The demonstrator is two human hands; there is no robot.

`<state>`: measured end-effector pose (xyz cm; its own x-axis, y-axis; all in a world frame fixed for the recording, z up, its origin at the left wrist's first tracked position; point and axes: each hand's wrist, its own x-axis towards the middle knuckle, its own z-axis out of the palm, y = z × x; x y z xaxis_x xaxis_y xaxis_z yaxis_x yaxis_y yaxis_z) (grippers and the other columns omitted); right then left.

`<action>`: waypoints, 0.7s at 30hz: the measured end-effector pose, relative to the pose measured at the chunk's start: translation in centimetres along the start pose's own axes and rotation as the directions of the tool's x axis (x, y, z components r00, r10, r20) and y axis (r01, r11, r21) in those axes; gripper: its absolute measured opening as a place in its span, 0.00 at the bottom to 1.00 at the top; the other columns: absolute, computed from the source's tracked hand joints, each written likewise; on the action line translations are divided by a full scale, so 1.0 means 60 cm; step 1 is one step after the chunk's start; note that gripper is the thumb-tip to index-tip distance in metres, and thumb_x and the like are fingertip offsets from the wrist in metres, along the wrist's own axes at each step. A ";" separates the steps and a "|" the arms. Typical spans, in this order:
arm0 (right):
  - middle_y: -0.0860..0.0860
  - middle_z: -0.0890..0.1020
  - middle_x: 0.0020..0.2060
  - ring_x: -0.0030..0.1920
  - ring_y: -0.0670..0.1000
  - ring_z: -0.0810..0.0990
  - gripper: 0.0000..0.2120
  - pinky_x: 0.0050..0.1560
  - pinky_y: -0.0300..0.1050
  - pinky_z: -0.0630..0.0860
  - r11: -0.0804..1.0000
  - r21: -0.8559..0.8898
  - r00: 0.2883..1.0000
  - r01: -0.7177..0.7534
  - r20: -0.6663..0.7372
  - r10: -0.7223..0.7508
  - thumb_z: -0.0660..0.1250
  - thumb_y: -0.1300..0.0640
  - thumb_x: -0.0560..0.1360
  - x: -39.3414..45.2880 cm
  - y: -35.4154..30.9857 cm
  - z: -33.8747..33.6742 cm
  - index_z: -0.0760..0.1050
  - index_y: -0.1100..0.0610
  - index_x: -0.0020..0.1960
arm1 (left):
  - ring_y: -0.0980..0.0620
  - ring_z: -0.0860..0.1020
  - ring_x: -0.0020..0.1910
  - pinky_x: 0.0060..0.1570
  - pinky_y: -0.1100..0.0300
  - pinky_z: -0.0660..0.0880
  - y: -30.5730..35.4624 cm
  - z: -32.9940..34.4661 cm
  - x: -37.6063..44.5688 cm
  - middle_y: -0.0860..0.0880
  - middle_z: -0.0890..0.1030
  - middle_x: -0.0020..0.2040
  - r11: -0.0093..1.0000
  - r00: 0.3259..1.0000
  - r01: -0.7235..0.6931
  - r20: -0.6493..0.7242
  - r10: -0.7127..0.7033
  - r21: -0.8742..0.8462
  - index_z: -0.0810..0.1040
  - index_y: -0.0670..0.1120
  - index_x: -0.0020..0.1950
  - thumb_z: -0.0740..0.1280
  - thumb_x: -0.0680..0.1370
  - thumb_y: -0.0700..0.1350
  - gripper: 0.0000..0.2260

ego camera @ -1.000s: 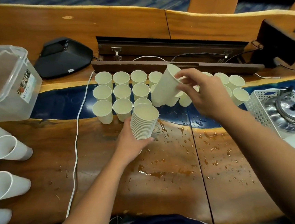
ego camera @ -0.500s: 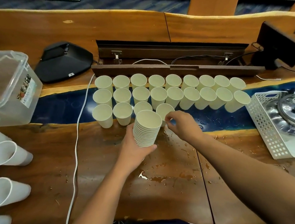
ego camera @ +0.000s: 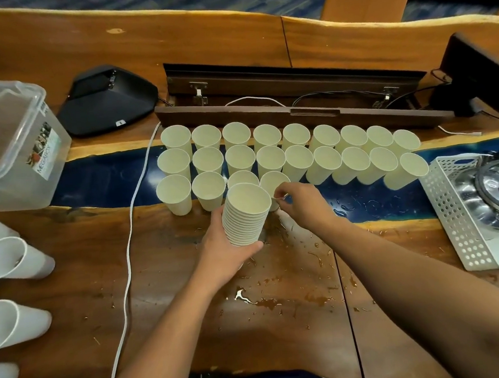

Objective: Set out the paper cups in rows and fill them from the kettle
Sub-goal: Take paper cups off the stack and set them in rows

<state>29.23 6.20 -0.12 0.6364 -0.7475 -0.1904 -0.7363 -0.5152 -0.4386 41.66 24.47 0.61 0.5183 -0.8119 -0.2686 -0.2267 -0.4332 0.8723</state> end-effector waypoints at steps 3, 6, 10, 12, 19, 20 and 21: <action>0.51 0.83 0.57 0.54 0.52 0.81 0.10 0.61 0.47 0.75 1.000 0.017 1.000 -0.004 -0.005 0.004 0.68 0.58 0.78 0.003 0.001 -0.001 0.80 0.53 0.59 | 0.55 0.73 0.59 0.58 0.57 0.73 -0.001 0.000 0.002 0.62 0.72 0.58 1.000 1.000 -0.001 -0.001 0.001 0.013 0.60 0.61 0.69 0.82 0.64 0.52 0.42; 0.51 0.83 0.56 0.53 0.52 0.81 0.09 0.60 0.46 0.76 1.000 0.011 1.000 -0.003 0.004 0.003 0.68 0.58 0.78 0.006 0.002 -0.001 0.80 0.52 0.58 | 0.56 0.73 0.58 0.57 0.58 0.72 -0.001 0.000 0.003 0.63 0.71 0.58 1.000 1.000 -0.005 0.002 0.004 0.016 0.60 0.61 0.69 0.82 0.64 0.52 0.41; 0.49 0.83 0.57 0.53 0.50 0.82 0.10 0.59 0.47 0.78 1.000 -0.005 1.000 0.014 0.001 -0.014 0.70 0.55 0.77 0.008 0.001 -0.001 0.81 0.50 0.58 | 0.56 0.73 0.58 0.57 0.58 0.72 0.000 0.000 0.007 0.63 0.71 0.58 1.000 1.000 -0.007 -0.001 0.007 0.025 0.60 0.60 0.69 0.82 0.64 0.52 0.41; 0.47 0.83 0.58 0.53 0.49 0.82 0.12 0.58 0.48 0.79 0.999 -0.036 0.999 0.034 -0.009 -0.035 0.71 0.52 0.76 0.007 -0.003 -0.004 0.81 0.48 0.59 | 0.56 0.72 0.58 0.56 0.58 0.72 -0.001 0.001 0.008 0.62 0.71 0.58 0.999 1.000 -0.009 0.000 0.009 0.030 0.59 0.60 0.69 0.82 0.64 0.52 0.42; 0.47 0.80 0.62 0.59 0.49 0.78 0.13 0.60 0.47 0.76 0.992 0.079 0.981 0.094 -0.179 -0.078 0.68 0.51 0.78 -0.010 -0.034 -0.053 0.79 0.48 0.62 | 0.58 0.72 0.57 0.53 0.60 0.70 0.000 -0.001 0.012 0.65 0.71 0.55 1.000 1.000 -0.006 0.001 0.006 0.003 0.60 0.62 0.67 0.82 0.64 0.51 0.41; 0.47 0.81 0.62 0.61 0.49 0.78 0.12 0.62 0.49 0.77 0.985 0.131 0.972 0.112 -0.220 -0.081 0.67 0.51 0.79 -0.018 -0.043 -0.064 0.80 0.48 0.62 | 0.58 0.72 0.57 0.54 0.60 0.70 -0.001 -0.001 0.012 0.65 0.71 0.56 1.000 1.000 -0.008 -0.001 0.008 -0.004 0.60 0.62 0.68 0.82 0.64 0.51 0.41; 0.46 0.81 0.61 0.61 0.48 0.78 0.11 0.62 0.51 0.77 0.973 0.179 0.962 0.147 -0.253 -0.099 0.66 0.52 0.80 -0.028 -0.053 -0.076 0.80 0.49 0.61 | 0.57 0.73 0.58 0.54 0.59 0.70 -0.001 -0.002 0.013 0.64 0.71 0.57 1.000 1.000 -0.013 -0.003 0.013 -0.010 0.61 0.61 0.68 0.82 0.64 0.51 0.41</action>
<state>29.42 7.17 5.60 0.6273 -0.7744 0.0826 -0.5814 -0.5362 -0.6119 42.16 23.92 0.43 0.5177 -0.8164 -0.2561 -0.2250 -0.4186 0.8798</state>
